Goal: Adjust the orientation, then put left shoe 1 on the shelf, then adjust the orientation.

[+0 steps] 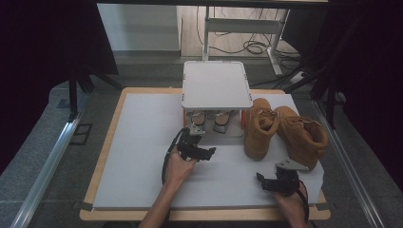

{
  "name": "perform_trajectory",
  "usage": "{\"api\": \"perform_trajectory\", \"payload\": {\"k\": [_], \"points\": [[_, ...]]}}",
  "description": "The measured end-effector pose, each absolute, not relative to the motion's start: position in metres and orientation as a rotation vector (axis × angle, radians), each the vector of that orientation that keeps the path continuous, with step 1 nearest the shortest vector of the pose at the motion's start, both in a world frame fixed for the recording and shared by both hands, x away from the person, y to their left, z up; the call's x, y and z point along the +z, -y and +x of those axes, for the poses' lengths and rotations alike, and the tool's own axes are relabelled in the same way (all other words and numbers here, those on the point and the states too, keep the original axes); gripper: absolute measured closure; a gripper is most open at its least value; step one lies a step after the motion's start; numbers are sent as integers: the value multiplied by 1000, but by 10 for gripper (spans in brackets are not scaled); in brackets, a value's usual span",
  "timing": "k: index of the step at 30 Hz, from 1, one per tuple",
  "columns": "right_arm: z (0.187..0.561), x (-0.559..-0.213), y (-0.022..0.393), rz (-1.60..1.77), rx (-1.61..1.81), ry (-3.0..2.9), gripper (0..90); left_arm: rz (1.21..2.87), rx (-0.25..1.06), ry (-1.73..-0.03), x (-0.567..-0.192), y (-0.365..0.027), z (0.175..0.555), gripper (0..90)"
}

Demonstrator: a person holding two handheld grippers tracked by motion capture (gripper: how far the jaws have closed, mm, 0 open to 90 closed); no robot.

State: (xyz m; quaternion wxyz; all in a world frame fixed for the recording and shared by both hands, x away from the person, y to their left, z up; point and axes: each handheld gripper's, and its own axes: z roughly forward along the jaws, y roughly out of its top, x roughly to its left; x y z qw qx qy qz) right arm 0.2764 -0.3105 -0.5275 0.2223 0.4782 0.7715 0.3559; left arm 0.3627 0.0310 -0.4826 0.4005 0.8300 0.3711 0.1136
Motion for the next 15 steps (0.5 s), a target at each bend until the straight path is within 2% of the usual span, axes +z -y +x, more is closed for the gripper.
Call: {"api": "perform_trajectory", "payload": {"k": [15], "points": [[277, -527, 310, 1323, 977, -2137, 90, 2109, 298, -969, -488, -56, 344, 136]]}}
